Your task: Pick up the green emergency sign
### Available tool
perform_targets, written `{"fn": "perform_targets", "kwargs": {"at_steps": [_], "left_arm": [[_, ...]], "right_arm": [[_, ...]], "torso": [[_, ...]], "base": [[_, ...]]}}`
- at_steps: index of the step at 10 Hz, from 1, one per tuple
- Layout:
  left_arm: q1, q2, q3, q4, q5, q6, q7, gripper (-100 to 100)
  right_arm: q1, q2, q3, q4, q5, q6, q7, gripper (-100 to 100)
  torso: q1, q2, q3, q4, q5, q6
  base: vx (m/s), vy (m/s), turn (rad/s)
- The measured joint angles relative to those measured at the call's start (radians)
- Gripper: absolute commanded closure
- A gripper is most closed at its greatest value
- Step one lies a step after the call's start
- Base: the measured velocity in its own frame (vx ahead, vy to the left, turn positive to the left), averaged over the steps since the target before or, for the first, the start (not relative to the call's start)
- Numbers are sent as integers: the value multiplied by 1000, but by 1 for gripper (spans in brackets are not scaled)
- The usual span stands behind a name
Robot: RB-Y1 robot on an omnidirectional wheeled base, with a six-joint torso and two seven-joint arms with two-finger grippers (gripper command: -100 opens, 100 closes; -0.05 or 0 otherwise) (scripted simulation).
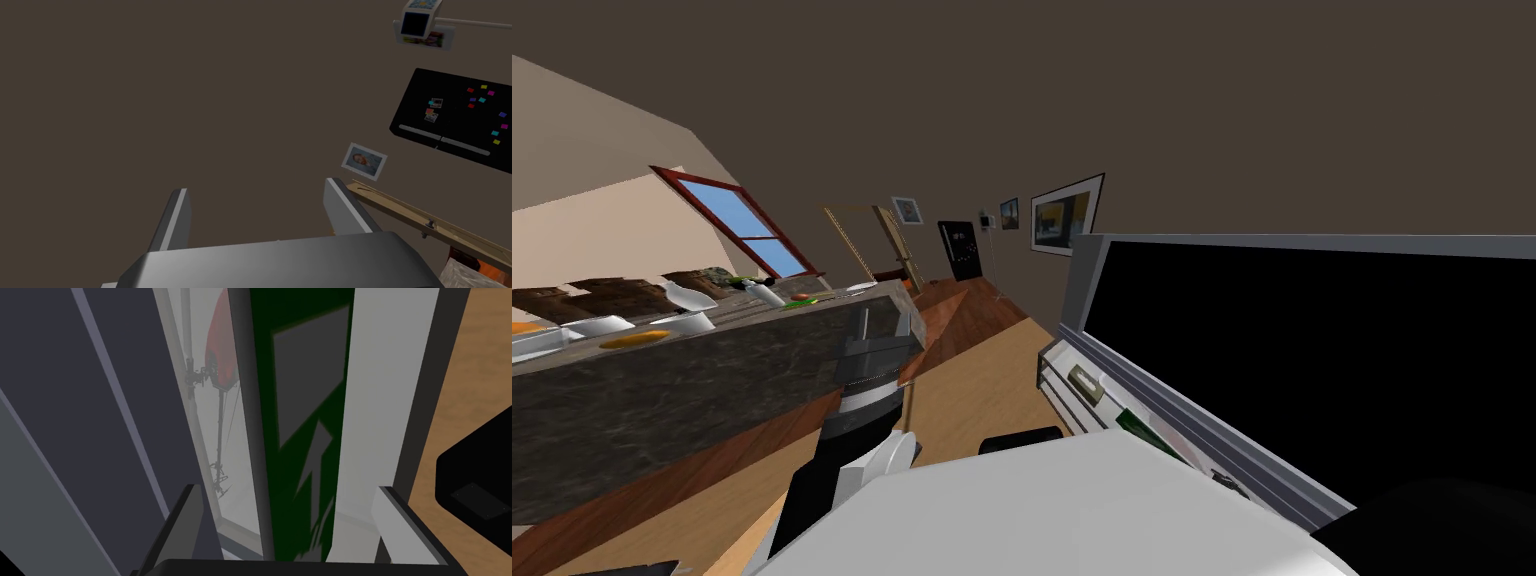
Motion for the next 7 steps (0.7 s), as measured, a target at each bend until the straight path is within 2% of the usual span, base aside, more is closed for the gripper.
{"fn": "perform_targets", "kwargs": {"at_steps": [1, 2, 3, 4, 5, 6, 7], "left_arm": [[0, 0, 0, 0, 0, 0, 0, 0], [0, 0, 0, 0, 0, 0, 0, 0], [0, 0, 0, 0, 0, 0, 0, 0], [0, 0, 0, 0, 0, 0, 0, 0], [0, 0, 0, 0, 0, 0, 0, 0], [0, 0, 0, 0, 0, 0, 0, 0], [0, 0, 0, 0, 0, 0, 0, 0]], "right_arm": [[0, -1, 3, 1, 0, 1, -1, 0], [0, -1, 3, 1, 0, 1, -1, -100], [-35, 19, -21, 46, 13, -25, 27, -100], [-42, -2, 36, 28, -19, -12, 23, -100], [-65, -6, 86, 33, -47, 6, 26, -100], [-92, 10, 66, 65, -37, -11, 51, -100], [-122, 12, 94, 89, -53, -21, 72, -100]], "torso": [[1, 1, 1, 0, 0, 0], [2, 2, 1, 0, 1, 0], [2, 2, 1, 0, 0, 1], [2, 2, 1, 0, 1, 0], [2, 2, 1, 0, 0, 1], [2, 2, 1, 0, 0, 0], [2, 2, 1, 0, 0, 1]], "base": [[0, 0, 0], [10, -16, -258], [11, -6, -153], [18, -13, -249], [13, -8, -141], [15, -15, -278], [12, -8, -133]]}}
